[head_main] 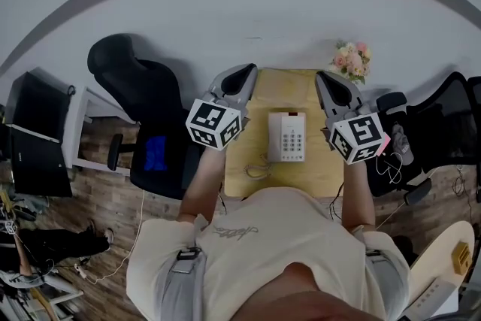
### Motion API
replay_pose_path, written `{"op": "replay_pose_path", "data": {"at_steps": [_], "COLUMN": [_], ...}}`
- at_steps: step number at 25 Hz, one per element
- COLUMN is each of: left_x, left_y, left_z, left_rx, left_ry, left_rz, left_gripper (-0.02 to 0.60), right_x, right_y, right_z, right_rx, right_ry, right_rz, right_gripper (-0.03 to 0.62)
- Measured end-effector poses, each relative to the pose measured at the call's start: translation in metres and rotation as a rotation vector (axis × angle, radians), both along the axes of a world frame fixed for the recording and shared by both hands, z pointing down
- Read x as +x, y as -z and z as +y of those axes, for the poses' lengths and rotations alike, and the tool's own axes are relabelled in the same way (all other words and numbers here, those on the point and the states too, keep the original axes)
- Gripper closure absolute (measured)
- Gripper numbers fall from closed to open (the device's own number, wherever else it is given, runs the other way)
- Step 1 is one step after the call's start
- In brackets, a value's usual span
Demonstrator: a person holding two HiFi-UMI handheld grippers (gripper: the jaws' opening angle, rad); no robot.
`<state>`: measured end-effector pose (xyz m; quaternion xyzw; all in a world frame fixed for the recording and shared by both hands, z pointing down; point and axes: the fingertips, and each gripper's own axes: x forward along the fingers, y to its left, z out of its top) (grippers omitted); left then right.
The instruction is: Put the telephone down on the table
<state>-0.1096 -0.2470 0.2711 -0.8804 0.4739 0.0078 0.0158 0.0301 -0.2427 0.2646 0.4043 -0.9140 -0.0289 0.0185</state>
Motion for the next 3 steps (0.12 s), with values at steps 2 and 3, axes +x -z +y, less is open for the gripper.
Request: {"op": "replay_pose_path", "data": {"at_steps": [2,3], "left_x": [0.0009,0.0014], "left_y": [-0.0006,-0.0008], "left_z": [-0.0033,-0.0048], "left_rx": [0.002,0.004], "left_ry": [-0.001,-0.002], "left_rz": [0.008,0.011], "left_gripper": [0.566,0.566], "right_x": [0.0021,0.0031], "right_y": [-0.0013,-0.002], "right_z": [-0.0024,-0.0037], "right_rx": [0.0,0.001], "right_ry": [-0.002,-0.004], "right_rz": [-0.005,-0.007], "right_gripper": [0.593,0.593]}}
